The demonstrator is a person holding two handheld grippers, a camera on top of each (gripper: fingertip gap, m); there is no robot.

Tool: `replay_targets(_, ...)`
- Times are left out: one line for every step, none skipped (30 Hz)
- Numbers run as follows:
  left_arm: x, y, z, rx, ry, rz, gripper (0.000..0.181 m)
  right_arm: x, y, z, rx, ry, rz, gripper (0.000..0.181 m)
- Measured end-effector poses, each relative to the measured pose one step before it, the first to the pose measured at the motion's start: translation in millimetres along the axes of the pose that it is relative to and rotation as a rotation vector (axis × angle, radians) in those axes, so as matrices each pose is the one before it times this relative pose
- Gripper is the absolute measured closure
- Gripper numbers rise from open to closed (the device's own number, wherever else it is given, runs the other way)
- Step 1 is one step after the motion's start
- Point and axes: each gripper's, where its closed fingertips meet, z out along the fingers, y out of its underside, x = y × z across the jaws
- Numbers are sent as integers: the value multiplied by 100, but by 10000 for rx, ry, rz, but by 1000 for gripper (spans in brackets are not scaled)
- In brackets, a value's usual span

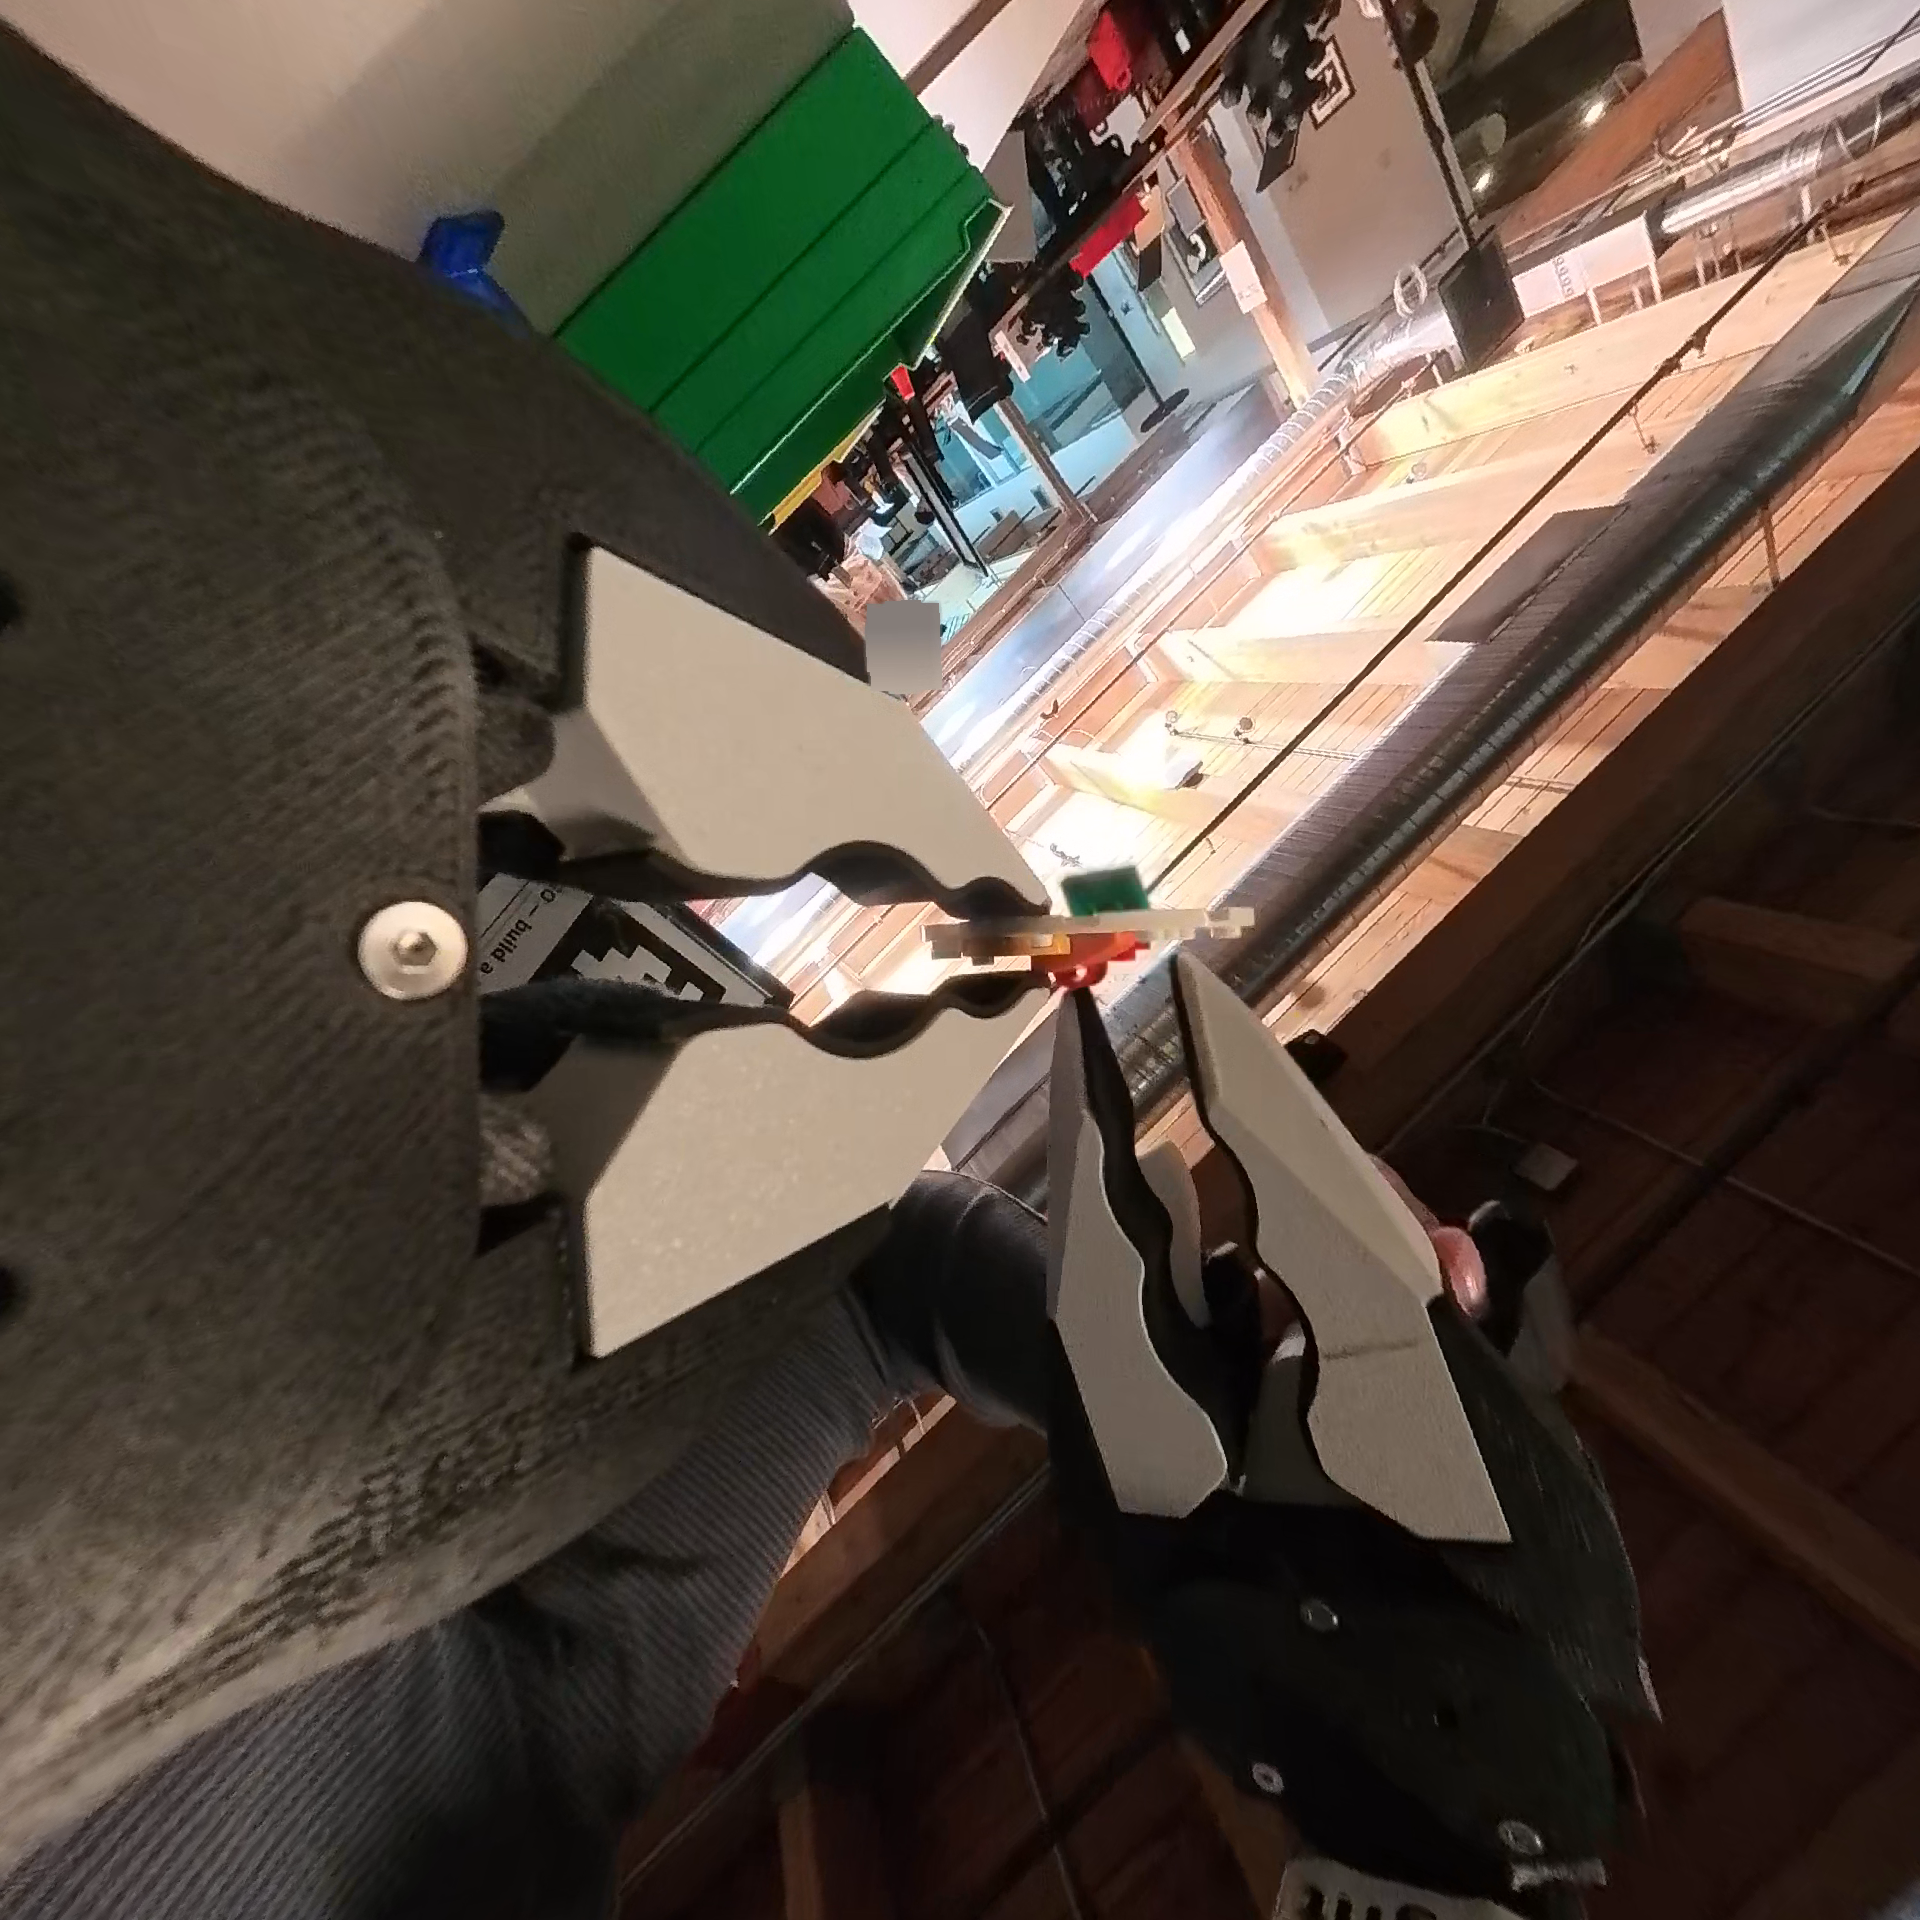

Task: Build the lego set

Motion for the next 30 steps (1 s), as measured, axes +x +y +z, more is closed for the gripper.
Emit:
replay_targets(53,-27,2,5,38,-13,173,60,-25,-85,9,46,-3,166)
replay_targets(42,-5,-13,-1,36,-17,173,65,-15,-122,40,41,23,166)
replay_targets(-24,-17,-20,3,-6,4,173,161,22,-156,60,94,45,166)
replay_targets(-81,-49,-52,23,-37,29,174,219,49,-188,99,114,72,166)
replay_targets(-140,-116,-67,41,-51,34,173,234,64,-210,159,94,148,166)
replay_targets(-207,-199,-94,49,-65,16,173,291,98,-198,201,106,242,166)
replay_targets(-300,-250,-129,51,-98,19,173,335,156,-144,233,135,304,166)
replay_targets(-366,-366,-202,71,-126,76,173,385,231,-76,266,193,347,166)
replay_targets(-424,-512,-288,91,-156,140,173,443,362,4,255,261,391,165)
replay_targets(-548,-717,-394,109,-222,245,173,429,493,81,280,292,439,164)
replay_targets(-697,-965,-489,167,-293,322,173,373,475,163,396,305,504,162)
replay_targets(-657,-1140,-557,222,-254,297,173,412,513,229,470,366,578,160)
replay_targets(-671,-1120,-549,180,-247,294,174,445,640,298,494,432,661,159)
replay_targets(-752,-1007,-518,128,-289,335,174,312,646,376,579,392,740,158)
replay_targets(-768,-886,-475,121,-303,257,174,82,638,480,662,297,790,158)
replay_targets(-621,-761,-431,98,-219,153,174,-159,670,567,722,191,816,158)
replay_targets(-567,-522,-376,-12,-197,126,174,-541,672,703,780,-32,804,159)
replay_targets(-602,-279,-318,-140,-229,159,174,-746,762,912,757,-180,768,160)
replay_targets(-582,-130,-279,-220,-231,160,174,-793,990,1154,643,-256,703,162)
replay_targets(-475,-41,-264,-245,-176,62,173,-932,1232,1378,489,-413,632,163)
replay_targets(-330,-20,-255,-224,-104,-7,173,-811,1405,1585,327,-458,658,163)
replay_targets(-308,122,-208,-295,-100,37,173,-634,1388,1695,237,-451,568,162)
replay_targets(-366,203,-190,-302,-156,74,173,-445,1249,1715,212,-418,426,162)
replay_targets(-273,138,-183,-188,-117,86,174,-148,1099,1678,143,-317,413,162)
replay_targets(-165,124,-134,-129,-65,69,174,10,884,1588,111,-262,340,161)
replay_targets(-101,188,-71,-133,-36,73,174,74,607,1495,121,-224,237,161)
replay_targets(-140,241,-26,-152,-74,50,174,179,411,1343,84,-155,142,160)
replay_targets(-205,323,44,-199,-104,23,174,258,259,1199,55,-78,43,159)
replay_targets(-146,351,93,-216,-50,-5,174,230,162,1070,23,-86,-27,158)
replay_targets(-54,307,136,-189,27,-73,174,257,115,924,-4,-54,-61,155)
